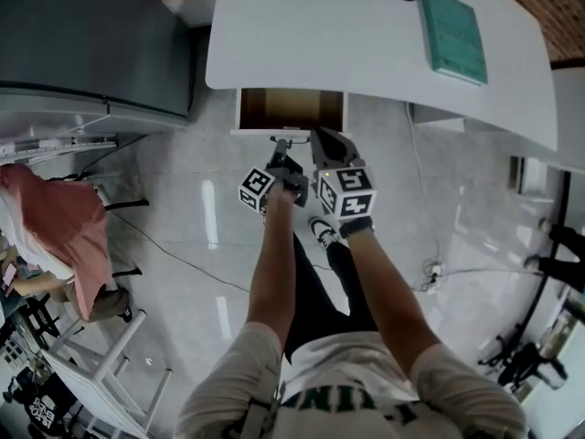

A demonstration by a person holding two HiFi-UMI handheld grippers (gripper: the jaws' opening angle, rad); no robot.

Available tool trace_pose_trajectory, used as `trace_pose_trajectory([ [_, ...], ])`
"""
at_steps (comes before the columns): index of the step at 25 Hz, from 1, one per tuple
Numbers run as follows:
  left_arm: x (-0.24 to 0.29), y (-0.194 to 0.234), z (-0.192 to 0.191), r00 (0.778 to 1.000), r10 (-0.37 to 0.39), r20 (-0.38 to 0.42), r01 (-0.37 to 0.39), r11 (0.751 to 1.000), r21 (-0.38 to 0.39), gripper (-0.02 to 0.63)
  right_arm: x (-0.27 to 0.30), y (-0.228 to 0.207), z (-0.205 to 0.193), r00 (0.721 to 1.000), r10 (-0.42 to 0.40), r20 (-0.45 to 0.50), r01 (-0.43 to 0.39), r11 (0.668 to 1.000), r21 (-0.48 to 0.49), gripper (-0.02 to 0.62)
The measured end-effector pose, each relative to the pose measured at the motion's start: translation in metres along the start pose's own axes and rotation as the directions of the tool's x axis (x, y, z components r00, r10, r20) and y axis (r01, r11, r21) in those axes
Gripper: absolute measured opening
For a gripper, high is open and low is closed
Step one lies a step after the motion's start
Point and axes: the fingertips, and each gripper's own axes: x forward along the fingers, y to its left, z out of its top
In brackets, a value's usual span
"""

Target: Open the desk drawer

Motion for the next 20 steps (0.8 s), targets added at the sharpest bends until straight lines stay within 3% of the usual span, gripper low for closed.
trace_pose_trajectory([
  [13,-0.031,0.030,-0.013,0.999,0.045,0.017,-0.044,0.998,-0.036,0.017,-0.018,0.012,-0.014,0.999,0.029,-0.015,-0.029,1.000,0.004,-0.006],
  [20,-0.023,0.070,-0.015,0.993,0.121,0.018,-0.120,0.992,-0.033,0.015,-0.024,-0.001,-0.033,0.998,0.048,-0.032,-0.048,0.999,-0.003,-0.006],
])
